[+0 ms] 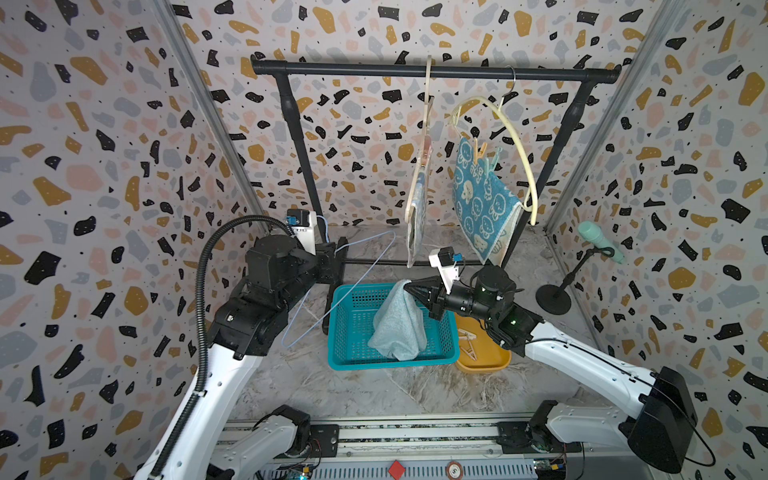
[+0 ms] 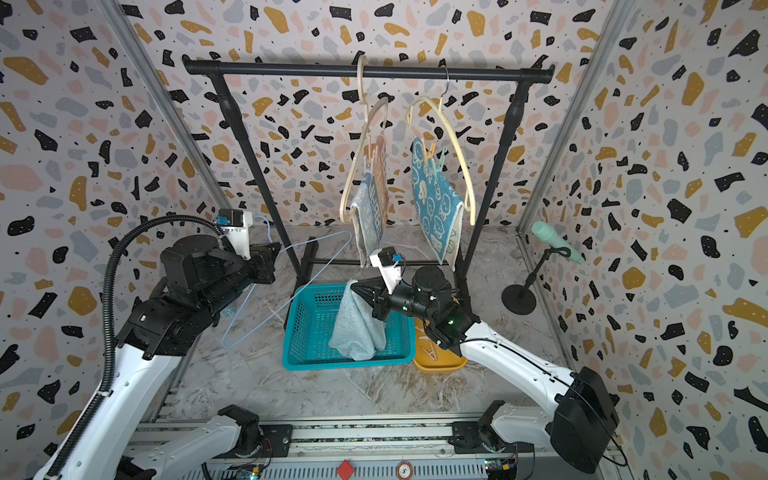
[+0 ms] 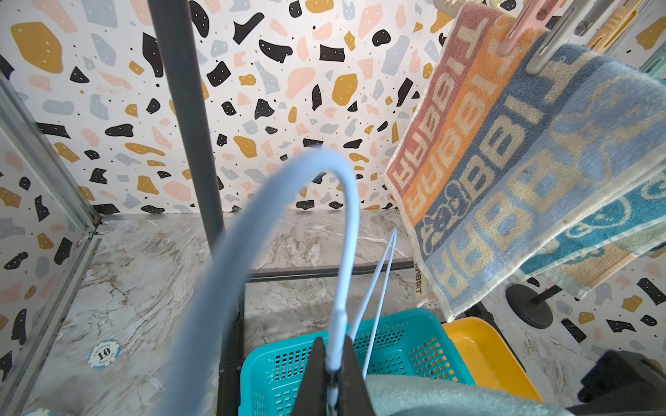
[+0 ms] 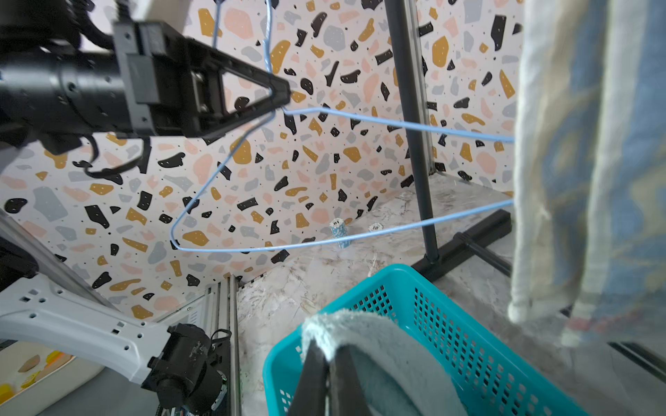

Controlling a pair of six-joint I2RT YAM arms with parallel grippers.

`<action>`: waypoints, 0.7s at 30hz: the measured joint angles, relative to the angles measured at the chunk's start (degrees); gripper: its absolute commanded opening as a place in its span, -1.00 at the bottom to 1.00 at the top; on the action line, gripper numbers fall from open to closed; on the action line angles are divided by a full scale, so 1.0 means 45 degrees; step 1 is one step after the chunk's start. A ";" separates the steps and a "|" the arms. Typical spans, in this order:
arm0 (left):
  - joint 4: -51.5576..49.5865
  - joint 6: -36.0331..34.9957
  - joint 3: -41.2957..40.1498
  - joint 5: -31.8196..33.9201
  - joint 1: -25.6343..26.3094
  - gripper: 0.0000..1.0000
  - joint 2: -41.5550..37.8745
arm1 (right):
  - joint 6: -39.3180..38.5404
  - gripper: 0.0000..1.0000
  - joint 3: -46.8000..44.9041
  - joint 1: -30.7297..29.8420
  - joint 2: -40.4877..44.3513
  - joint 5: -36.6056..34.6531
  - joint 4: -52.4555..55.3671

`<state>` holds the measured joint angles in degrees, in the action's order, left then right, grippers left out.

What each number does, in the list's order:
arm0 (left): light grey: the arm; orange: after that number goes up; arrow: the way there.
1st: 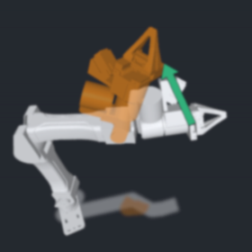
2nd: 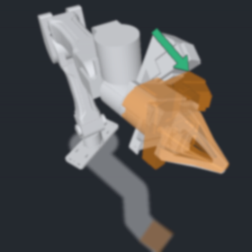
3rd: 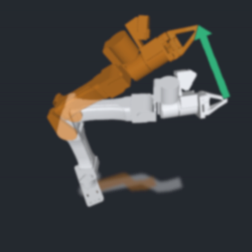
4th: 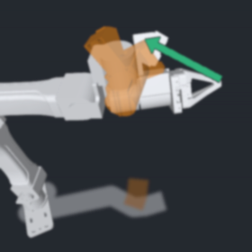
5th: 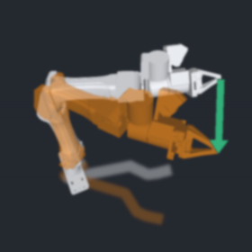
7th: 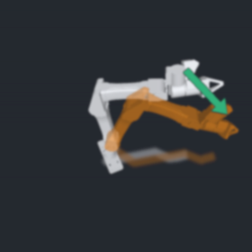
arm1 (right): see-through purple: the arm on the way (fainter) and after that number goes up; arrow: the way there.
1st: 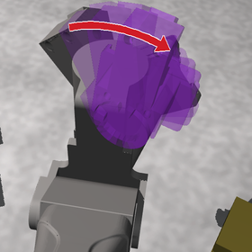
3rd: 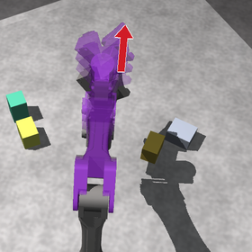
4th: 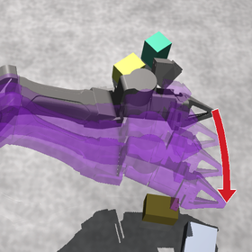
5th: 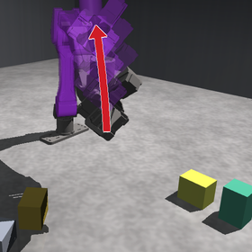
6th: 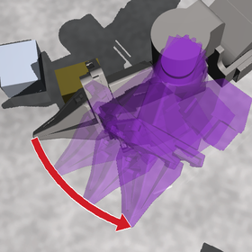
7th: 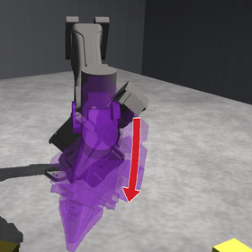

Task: Remove the clothespins securing towels to the hanger
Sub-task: Place the towel in the basket.

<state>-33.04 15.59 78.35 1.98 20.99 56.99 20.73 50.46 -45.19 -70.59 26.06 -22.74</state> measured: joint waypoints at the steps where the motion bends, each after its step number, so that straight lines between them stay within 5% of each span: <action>1: -0.0005 0.0000 0.0015 0.0000 0.0000 -1.00 0.0005 | 0.0053 -1.00 -0.0170 -0.0015 -0.0068 -0.0063 -0.0063; 21: 0.0019 -0.0019 0.0049 -0.0243 0.0000 -1.00 0.0316 | 0.0622 -1.00 -0.3492 -0.0189 -0.0831 -0.2487 -0.0690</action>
<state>-32.95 15.51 78.56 0.89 20.99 58.41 23.53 34.74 -46.04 -74.32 14.87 -25.85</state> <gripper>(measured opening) 0.063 0.049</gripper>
